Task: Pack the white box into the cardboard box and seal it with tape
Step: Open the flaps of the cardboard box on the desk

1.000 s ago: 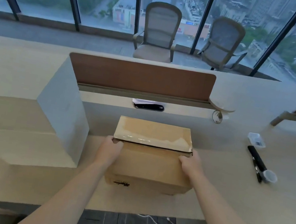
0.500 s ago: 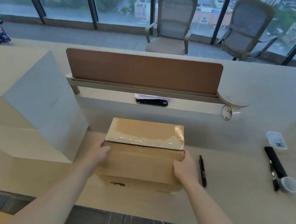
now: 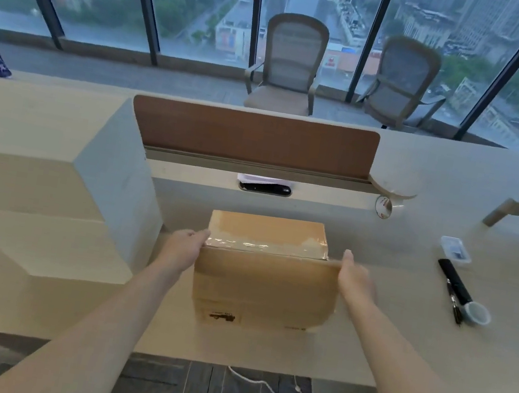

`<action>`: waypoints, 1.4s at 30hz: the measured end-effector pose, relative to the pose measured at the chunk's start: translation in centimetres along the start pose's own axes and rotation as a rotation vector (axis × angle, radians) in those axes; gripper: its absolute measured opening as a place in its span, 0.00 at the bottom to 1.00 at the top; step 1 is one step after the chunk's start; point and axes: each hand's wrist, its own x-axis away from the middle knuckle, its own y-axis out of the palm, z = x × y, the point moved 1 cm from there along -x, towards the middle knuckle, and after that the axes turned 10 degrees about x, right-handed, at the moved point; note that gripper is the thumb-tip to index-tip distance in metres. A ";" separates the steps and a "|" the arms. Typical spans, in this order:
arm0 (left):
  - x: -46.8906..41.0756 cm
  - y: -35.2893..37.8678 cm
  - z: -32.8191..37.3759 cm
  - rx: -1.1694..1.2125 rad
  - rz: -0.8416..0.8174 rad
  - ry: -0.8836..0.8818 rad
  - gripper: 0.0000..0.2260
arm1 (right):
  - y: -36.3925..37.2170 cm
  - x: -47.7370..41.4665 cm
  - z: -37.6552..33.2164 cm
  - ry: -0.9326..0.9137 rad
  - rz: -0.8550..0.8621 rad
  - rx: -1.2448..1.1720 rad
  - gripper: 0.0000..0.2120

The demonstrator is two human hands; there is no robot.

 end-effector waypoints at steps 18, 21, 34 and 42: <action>4.6 1.0 -4.4 -0.801 -0.356 0.143 0.11 | 3.9 5.8 1.4 -0.304 -0.174 0.808 0.07; 4.2 1.8 -5.5 -0.837 -0.317 0.204 0.09 | 5.7 5.6 1.2 -0.408 -0.133 0.755 0.08; 4.2 3.1 -7.1 -1.093 -0.196 0.444 0.04 | 8.0 5.8 1.7 -0.566 -0.034 0.891 0.04; 3.7 2.7 -5.2 -0.838 -0.224 0.292 0.07 | 6.1 6.4 0.7 -0.305 -0.135 0.471 0.10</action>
